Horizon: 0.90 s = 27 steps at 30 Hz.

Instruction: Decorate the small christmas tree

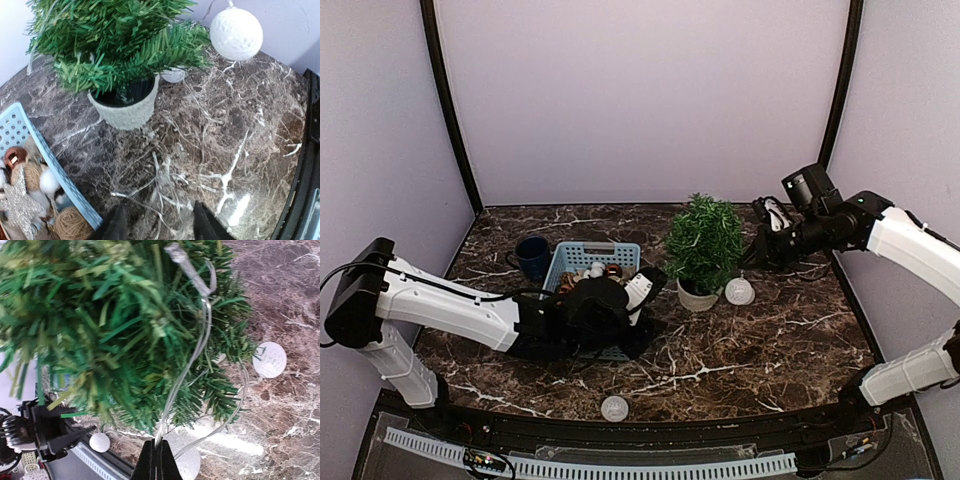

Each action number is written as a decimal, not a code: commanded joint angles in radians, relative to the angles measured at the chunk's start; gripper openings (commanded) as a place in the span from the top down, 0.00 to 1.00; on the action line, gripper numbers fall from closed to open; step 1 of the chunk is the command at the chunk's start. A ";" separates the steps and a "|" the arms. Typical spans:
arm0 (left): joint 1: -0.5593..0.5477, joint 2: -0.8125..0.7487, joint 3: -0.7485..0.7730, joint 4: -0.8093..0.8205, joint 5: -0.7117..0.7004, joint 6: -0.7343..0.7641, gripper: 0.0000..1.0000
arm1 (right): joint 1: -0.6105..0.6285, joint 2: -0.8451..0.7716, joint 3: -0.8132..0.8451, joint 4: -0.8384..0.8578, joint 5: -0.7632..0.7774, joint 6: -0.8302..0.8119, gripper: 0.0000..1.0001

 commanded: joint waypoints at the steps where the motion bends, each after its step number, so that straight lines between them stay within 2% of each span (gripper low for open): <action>1: 0.001 -0.075 0.002 -0.078 0.024 -0.023 0.41 | -0.005 -0.043 -0.018 0.049 -0.109 0.021 1.00; 5: 0.001 -0.073 -0.001 0.047 0.096 -0.021 0.27 | -0.006 -0.070 -0.017 0.065 -0.170 0.054 1.00; 9: 0.003 0.035 0.064 0.212 0.162 -0.008 0.24 | -0.006 -0.088 -0.004 0.071 -0.182 0.084 1.00; 13: 0.004 0.195 0.185 0.273 0.198 0.003 0.29 | -0.008 -0.089 -0.012 0.069 -0.152 0.097 1.00; 18: 0.002 0.341 0.257 0.302 0.176 0.015 0.43 | -0.007 -0.089 -0.033 0.070 -0.111 0.109 1.00; 22: -0.003 0.420 0.307 0.284 0.161 -0.033 0.47 | -0.007 -0.090 -0.039 0.072 -0.084 0.117 1.00; 27: -0.022 0.538 0.440 0.193 0.128 -0.128 0.49 | -0.007 -0.093 -0.041 0.069 -0.063 0.120 1.00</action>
